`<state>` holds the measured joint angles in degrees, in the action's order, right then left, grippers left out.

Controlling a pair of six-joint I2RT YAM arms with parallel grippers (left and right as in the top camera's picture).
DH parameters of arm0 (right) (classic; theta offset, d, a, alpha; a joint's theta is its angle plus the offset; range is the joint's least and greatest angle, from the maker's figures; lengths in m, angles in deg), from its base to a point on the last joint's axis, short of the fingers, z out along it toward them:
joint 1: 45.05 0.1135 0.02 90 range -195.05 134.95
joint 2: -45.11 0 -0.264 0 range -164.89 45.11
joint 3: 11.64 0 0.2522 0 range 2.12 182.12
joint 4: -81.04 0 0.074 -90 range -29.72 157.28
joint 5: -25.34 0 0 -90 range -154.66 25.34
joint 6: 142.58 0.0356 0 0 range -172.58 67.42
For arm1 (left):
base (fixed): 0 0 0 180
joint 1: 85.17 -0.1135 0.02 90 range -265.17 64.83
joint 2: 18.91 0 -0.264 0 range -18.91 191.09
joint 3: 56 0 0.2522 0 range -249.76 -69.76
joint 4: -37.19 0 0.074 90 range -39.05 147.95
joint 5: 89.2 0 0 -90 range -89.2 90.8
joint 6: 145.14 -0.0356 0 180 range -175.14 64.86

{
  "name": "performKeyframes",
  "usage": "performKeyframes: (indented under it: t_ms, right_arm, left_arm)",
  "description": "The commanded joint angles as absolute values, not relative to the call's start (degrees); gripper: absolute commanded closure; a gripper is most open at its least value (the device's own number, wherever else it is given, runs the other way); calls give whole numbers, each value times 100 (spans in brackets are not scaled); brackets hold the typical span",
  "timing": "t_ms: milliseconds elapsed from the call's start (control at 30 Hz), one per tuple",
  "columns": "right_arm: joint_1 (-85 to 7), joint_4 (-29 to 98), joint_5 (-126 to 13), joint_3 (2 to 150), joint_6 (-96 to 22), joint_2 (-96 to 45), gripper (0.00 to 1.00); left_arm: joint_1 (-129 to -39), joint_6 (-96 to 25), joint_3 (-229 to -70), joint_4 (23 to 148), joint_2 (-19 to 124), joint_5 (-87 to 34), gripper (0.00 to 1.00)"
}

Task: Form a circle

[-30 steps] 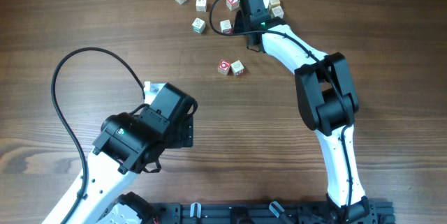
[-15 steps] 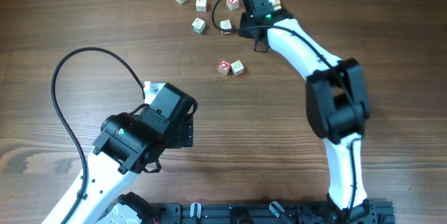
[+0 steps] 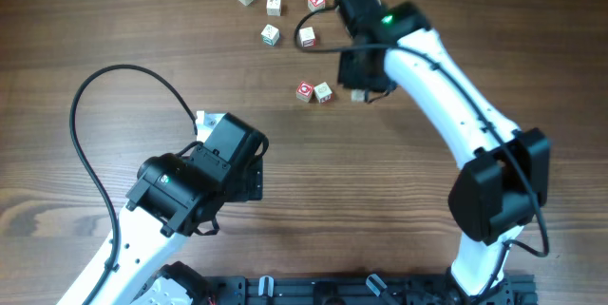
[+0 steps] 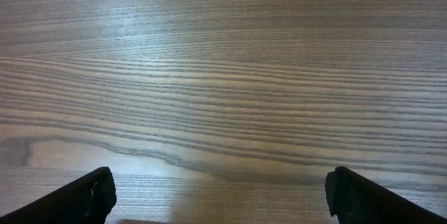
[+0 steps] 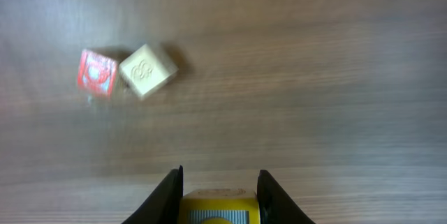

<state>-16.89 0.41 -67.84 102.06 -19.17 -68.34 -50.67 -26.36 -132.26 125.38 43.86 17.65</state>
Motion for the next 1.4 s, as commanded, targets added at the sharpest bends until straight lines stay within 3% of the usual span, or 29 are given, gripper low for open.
performKeyframes:
  t_ms: [0,400,800,1033,1367]
  right_arm:
    - [-1173,358,-6605,9572,-1493,-6904,95]
    - [-367,3656,-7138,7588,-1078,-6906,95]
    - [-312,4334,-7824,7367,-1530,-6954,93]
    - [-312,4417,-8150,7367,-1489,-6980,87]
    - [-312,4631,-8168,7369,-1143,-6978,48]
  left_arm:
    - [-5093,-2625,-13200,12536,4346,1839,0]
    - [-5093,-2625,-13202,12536,4346,1839,0]
    - [-5093,-2625,-13202,12536,4346,1839,0]
    - [-5093,-2625,-13200,12536,4346,1839,0]
    - [-5093,-2625,-13200,12536,4346,1839,0]
